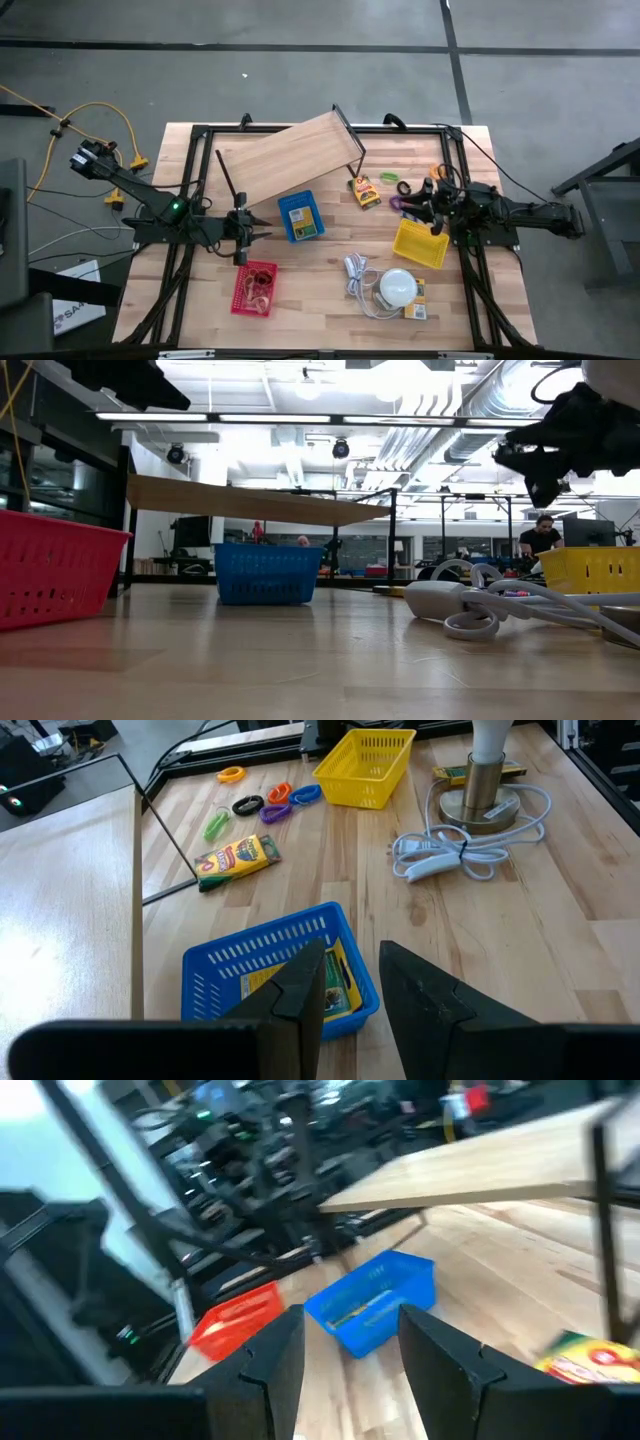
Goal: Pick & Place Office Desk Supplies
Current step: Put the yellow pack of crayon into the blue bin
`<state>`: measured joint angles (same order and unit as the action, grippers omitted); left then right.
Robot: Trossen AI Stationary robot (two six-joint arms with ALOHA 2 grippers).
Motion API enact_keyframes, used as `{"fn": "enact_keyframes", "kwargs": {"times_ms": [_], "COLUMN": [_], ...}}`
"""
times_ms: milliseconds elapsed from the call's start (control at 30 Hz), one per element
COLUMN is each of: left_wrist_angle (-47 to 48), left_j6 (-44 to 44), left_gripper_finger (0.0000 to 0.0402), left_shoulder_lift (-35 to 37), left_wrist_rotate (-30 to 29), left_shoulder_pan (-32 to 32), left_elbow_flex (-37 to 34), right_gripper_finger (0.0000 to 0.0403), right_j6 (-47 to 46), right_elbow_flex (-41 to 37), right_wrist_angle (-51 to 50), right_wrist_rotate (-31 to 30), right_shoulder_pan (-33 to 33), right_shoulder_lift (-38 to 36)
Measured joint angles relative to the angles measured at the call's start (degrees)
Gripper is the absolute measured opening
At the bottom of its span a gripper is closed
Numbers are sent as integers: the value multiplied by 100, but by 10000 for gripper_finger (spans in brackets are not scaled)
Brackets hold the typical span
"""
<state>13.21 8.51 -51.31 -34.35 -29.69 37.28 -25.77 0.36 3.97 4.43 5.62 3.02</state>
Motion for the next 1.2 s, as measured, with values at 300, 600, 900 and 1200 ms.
{"fn": "enact_keyframes", "kwargs": {"times_ms": [300, 600, 900, 1200], "left_wrist_angle": [0, 0, 0, 0], "left_j6": [0, 0, 0, 0], "left_gripper_finger": [92, 92, 92, 92], "left_shoulder_lift": [-2, -2, -2, -2], "left_wrist_rotate": [0, 2, 0, 2], "left_shoulder_pan": [0, -1, -2, 0], "left_elbow_flex": [1, 4, 9, 7], "right_gripper_finger": [150, 150, 150, 150], "right_j6": [289, 766, 987, 1504], "right_elbow_flex": [4, 505, 981, 1886], "right_wrist_angle": [760, 743, 729, 341], "right_wrist_rotate": [348, 347, 317, 760], "right_shoulder_pan": [0, 0, -2, -376], "right_shoulder_lift": [-1, 410, 1677, 2561]}}
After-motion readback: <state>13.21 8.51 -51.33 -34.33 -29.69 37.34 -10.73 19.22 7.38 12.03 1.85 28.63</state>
